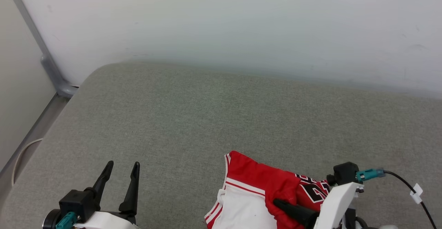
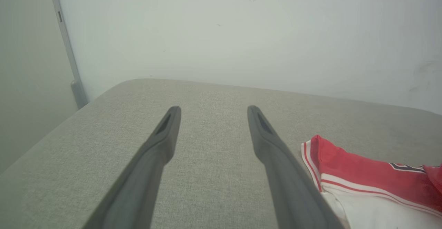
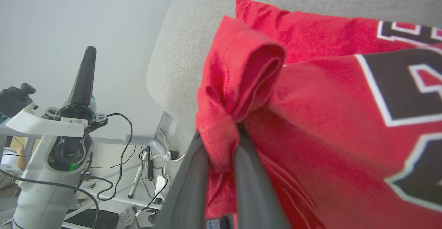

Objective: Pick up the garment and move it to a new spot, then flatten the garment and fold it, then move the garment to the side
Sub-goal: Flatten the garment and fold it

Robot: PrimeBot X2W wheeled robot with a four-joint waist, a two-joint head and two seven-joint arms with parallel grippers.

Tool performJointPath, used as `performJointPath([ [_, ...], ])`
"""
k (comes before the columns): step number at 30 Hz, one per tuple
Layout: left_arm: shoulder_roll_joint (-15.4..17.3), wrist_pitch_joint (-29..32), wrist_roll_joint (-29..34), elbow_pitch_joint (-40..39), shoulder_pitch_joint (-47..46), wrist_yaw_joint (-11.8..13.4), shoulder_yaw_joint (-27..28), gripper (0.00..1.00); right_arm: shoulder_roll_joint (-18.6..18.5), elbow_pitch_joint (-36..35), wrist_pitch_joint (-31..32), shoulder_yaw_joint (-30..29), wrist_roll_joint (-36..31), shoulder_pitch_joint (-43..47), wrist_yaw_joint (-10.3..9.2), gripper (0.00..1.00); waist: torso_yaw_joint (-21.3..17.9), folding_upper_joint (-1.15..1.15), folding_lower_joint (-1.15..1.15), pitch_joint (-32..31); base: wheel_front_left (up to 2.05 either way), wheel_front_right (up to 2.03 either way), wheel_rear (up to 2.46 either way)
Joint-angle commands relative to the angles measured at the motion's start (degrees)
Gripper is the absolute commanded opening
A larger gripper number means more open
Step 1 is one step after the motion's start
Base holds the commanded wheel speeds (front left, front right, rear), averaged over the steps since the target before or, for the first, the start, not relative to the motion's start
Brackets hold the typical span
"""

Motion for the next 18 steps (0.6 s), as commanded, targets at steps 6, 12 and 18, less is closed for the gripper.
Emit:
performJointPath([
  [6,0.0,-0.1,0.6,0.7,0.1,-0.5,0.4,1.00,0.2,9.1,-8.5,5.2,2.2,-5.1,-0.03,0.00,1.7,0.00,0.00,0.2,0.00,0.00,0.00],
  [12,-0.3,-0.1,0.8,1.3,-0.5,-1.0,0.0,1.00,0.1,18.7,-16.9,9.7,4.6,-11.0,-0.03,0.00,3.2,0.00,0.00,0.4,0.00,0.00,0.00],
  [18,-0.7,-0.1,0.9,1.7,-0.7,-1.1,0.0,1.00,0.1,27.6,-22.5,13.5,5.7,-15.9,-0.03,0.00,4.4,0.00,0.00,1.0,0.00,0.00,0.00],
])
